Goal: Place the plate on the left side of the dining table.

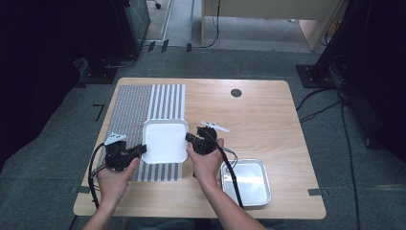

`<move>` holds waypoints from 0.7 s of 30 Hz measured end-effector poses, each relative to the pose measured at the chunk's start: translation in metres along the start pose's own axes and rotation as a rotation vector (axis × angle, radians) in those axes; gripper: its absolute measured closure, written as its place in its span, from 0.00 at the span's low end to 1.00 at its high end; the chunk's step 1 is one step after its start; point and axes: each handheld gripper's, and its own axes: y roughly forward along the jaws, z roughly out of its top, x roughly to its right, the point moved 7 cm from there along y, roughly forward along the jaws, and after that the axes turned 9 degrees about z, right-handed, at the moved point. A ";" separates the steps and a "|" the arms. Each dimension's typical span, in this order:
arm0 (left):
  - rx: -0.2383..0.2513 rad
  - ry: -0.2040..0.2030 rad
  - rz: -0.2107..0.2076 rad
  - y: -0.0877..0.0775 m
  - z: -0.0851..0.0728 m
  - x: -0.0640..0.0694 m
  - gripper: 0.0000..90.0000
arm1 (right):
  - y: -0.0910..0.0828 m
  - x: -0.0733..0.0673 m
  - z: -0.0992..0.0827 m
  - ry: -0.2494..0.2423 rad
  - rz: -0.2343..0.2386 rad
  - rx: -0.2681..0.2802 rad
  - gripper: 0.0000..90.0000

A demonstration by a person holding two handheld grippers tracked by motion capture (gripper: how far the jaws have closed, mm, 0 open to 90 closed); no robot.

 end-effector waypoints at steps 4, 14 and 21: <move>0.002 -0.017 0.016 0.000 0.004 -0.015 0.91 | 0.012 -0.007 0.002 -0.007 -0.001 -0.007 1.00; 0.014 -0.071 0.032 0.000 0.015 -0.044 0.93 | 0.042 -0.024 0.003 0.016 0.014 -0.028 1.00; -0.001 -0.093 0.048 0.009 0.017 -0.063 0.93 | 0.062 -0.030 0.004 0.010 -0.001 -0.038 1.00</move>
